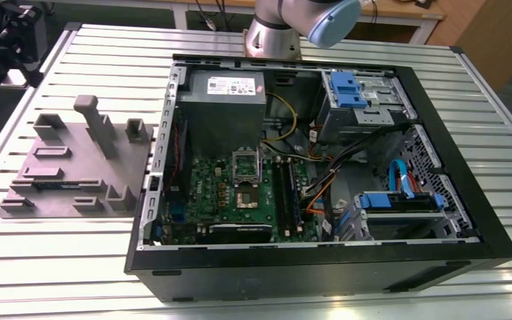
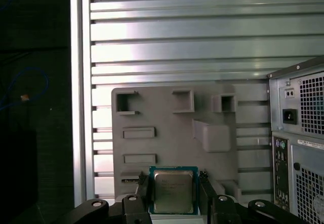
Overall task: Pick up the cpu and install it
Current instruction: 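Pick up the cpu and move it towards the insertion slot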
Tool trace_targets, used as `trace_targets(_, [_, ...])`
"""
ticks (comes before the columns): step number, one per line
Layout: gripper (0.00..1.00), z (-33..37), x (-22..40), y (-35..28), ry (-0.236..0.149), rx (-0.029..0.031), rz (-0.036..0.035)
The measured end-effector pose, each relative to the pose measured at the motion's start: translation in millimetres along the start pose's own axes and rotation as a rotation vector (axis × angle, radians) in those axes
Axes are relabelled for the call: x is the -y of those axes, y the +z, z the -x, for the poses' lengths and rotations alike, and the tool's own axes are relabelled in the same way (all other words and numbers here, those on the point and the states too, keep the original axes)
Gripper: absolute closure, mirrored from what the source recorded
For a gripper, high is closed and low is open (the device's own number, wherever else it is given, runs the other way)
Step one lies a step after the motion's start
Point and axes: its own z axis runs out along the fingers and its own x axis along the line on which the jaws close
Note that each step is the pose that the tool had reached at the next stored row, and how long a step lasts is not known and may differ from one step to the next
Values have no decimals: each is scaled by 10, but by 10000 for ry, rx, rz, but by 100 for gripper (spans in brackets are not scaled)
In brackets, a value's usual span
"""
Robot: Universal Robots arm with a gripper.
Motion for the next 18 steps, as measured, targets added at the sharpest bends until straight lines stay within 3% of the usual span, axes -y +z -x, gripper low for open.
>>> trace_targets(18, [53,77,-4,-1,0,0,0])
